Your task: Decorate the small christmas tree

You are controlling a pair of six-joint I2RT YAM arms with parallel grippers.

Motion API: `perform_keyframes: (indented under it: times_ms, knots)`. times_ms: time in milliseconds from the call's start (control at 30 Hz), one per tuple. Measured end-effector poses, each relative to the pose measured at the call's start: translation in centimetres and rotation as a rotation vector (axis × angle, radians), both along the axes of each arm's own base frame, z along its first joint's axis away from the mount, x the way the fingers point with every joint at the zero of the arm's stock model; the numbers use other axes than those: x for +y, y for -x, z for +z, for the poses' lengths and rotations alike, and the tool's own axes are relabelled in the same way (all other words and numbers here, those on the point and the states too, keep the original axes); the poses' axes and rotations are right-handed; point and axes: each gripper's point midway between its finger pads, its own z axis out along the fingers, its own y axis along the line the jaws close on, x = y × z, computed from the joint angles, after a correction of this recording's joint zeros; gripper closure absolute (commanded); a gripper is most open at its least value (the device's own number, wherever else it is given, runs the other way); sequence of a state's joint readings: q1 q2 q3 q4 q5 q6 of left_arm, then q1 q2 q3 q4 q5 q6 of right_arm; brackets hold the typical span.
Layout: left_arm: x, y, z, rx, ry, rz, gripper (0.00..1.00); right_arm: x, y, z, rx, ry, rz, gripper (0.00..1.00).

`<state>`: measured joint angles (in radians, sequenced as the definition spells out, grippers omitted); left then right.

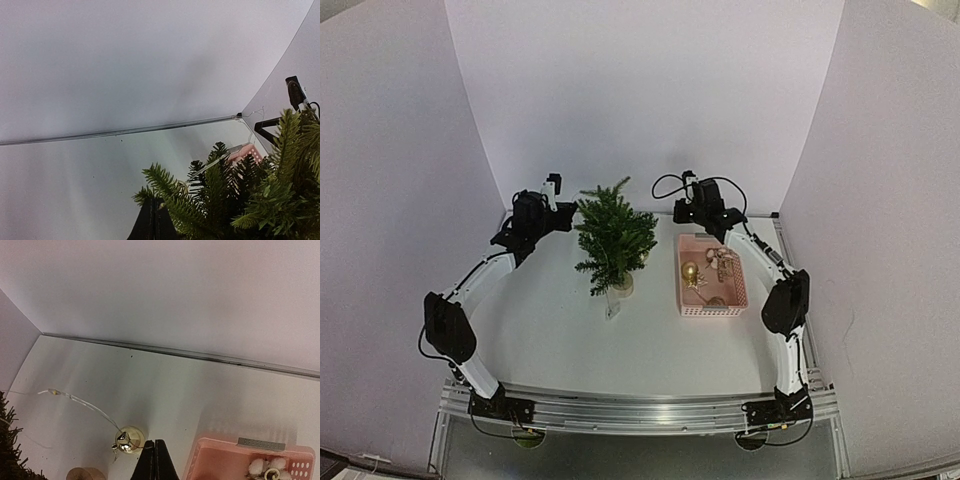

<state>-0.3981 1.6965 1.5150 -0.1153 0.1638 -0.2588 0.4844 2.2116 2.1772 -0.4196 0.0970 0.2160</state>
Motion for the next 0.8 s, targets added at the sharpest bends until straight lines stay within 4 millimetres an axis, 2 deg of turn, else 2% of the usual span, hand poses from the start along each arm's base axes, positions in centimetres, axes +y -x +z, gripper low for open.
perform_keyframes:
  times_ms: [133, 333, 500, 633, 800]
  knots:
    - [-0.4, 0.1, -1.0, 0.035, -0.006, -0.024, 0.86, -0.8, 1.3, -0.1, 0.05, -0.019, 0.023, 1.0]
    - [-1.0, 0.6, -1.1, 0.038, -0.01, -0.068, 0.82, -1.5, 4.6, 0.4, 0.121, -0.042, 0.077, 1.0]
    - [-1.3, 0.9, -1.0, 0.036, -0.009, -0.095, 0.76, -1.2, 7.0, 0.7, 0.174, -0.087, 0.13, 1.0]
    - [-1.2, 1.4, -0.5, 0.035, -0.009, -0.1, 0.68, -1.2, 9.1, -0.5, 0.251, -0.115, 0.164, 1.0]
    - [-0.9, 2.5, 1.4, 0.006, 0.002, -0.113, 0.66, -1.9, 11.3, -2.6, 0.347, -0.139, 0.174, 1.0]
